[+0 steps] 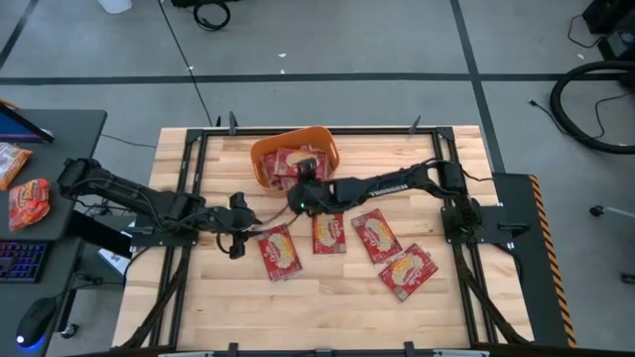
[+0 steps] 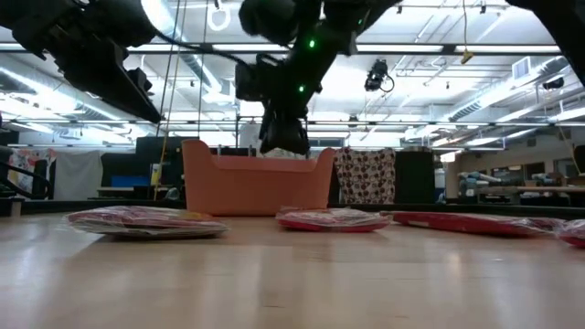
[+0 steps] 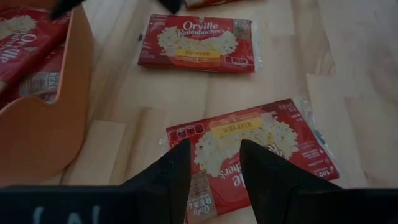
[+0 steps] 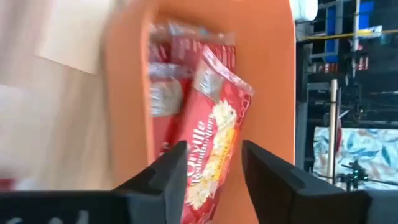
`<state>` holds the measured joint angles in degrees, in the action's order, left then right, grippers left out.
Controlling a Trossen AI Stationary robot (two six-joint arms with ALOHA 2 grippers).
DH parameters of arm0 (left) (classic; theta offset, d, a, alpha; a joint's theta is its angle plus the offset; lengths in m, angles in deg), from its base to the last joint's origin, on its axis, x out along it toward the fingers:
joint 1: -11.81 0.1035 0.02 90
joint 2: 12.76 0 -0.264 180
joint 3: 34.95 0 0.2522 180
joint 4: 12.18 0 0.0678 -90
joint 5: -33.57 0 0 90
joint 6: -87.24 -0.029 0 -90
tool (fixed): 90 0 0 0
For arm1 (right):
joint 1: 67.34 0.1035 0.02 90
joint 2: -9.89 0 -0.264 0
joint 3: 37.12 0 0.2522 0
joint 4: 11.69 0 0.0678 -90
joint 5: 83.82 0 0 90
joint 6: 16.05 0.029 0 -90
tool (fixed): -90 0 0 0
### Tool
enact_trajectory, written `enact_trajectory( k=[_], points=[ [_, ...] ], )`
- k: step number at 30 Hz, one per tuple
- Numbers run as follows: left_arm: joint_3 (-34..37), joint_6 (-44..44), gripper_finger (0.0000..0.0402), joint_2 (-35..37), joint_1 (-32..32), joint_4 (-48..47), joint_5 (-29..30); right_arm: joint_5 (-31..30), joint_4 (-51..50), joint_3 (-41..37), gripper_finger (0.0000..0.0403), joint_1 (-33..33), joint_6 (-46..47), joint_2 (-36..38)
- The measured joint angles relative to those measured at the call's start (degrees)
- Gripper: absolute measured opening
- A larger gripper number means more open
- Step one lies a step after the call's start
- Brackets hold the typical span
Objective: Sort popcorn bags into baskets
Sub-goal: Put the red popcorn bag into the orange bin
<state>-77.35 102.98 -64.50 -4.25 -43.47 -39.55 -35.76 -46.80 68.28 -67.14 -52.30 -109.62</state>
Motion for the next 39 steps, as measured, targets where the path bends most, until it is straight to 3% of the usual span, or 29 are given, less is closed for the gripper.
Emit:
enact_trajectory(
  k=[7, 12, 17, 23, 31, 39],
  points=[
    [0.00, -1.02, 0.0141, -0.01, 0.00, -0.01, 0.08, -0.70, -6.93, 0.07, 0.0175, 7.01, 10.26, 1.27],
    [0.00, -1.18, 0.0141, -0.01, 0.00, -0.03, 0.09, -1.79, -20.28, 0.07, 0.0177, 10.75, 28.97, 1.25],
    [0.00, -3.21, 0.0141, -0.03, 0.11, 0.01, 0.30, 4.80, -34.44, 0.04, 0.0182, 13.80, 50.34, 1.25],
    [0.00, -6.94, 0.0141, -0.03, 0.13, 0.10, 1.90, 10.63, -43.80, 0.04, 0.0193, 17.62, 68.92, 1.25],
    [0.00, -11.56, 0.0141, -0.03, 0.13, 0.69, 2.66, 21.30, -45.35, -3.29, 0.0205, 22.04, 88.03, 1.23],
    [0.00, -19.28, 0.0141, -0.06, 0.13, 5.01, 2.89, 20.26, -44.61, -7.84, 0.0223, 25.27, 98.69, 1.23]
  ],
)
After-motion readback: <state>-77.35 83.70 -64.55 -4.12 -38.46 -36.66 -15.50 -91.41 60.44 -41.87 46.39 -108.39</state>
